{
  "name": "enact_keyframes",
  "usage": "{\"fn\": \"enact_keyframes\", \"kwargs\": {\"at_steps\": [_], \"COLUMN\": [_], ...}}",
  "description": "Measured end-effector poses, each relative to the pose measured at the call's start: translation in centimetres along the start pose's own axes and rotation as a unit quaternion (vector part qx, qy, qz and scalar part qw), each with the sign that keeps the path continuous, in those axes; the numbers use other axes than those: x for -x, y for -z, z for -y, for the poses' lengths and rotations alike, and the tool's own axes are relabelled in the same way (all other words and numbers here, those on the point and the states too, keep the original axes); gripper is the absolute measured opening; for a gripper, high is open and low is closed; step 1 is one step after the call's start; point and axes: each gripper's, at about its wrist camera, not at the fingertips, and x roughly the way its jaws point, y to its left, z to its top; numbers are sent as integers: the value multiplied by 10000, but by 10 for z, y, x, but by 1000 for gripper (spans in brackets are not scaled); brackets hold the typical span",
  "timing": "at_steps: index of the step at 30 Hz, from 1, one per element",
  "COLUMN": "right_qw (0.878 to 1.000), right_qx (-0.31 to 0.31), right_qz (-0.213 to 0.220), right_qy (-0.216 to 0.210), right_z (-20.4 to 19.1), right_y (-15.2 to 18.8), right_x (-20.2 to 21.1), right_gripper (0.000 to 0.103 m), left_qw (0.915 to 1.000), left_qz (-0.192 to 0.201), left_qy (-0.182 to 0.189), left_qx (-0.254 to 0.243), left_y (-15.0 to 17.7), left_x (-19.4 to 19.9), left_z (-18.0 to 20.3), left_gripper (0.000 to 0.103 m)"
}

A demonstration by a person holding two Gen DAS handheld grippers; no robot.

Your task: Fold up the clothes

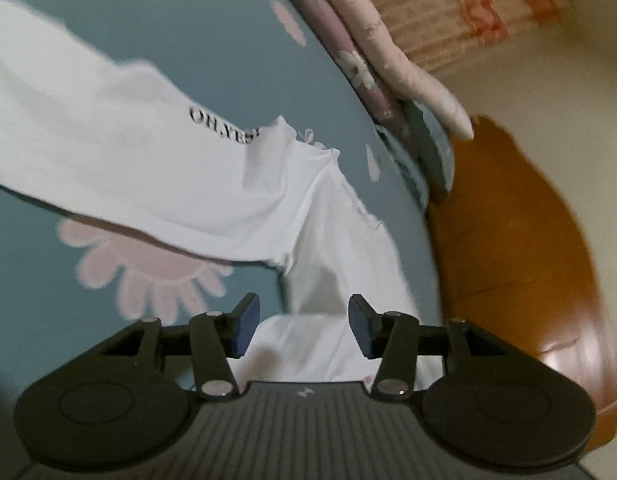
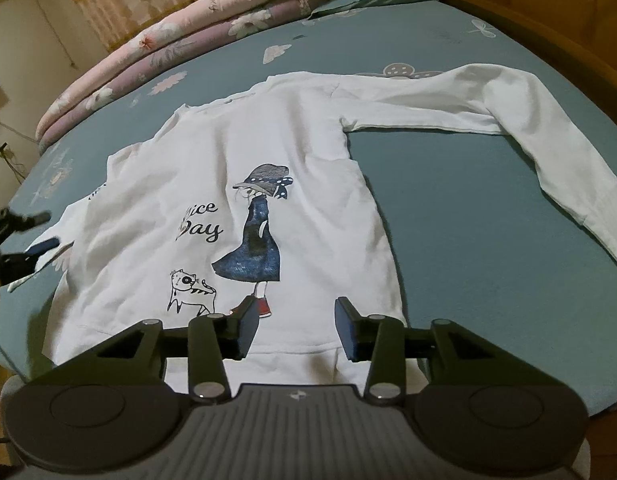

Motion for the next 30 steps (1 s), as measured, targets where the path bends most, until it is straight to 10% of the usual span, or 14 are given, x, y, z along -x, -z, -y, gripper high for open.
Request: {"fn": "enact_keyframes", "kwargs": {"at_steps": [16, 21, 30], "right_qw": [9993, 9987, 9983], "right_qx": [254, 384, 443], "right_qz": [-100, -120, -175], "right_qy": [260, 305, 343], "right_z": [-21, -30, -35], "right_y": [-18, -23, -27], "right_x": [-16, -22, -31], "right_gripper": [51, 54, 55], "left_qw": [9954, 9890, 9831], "left_qz": [907, 1249, 1213], "left_qy": [-265, -712, -1112], "left_qx": [152, -336, -798], "left_y": [-42, -52, -79], "left_x": [-79, -70, -62], "left_z": [-12, -6, -2], "left_gripper": [51, 9, 9]}}
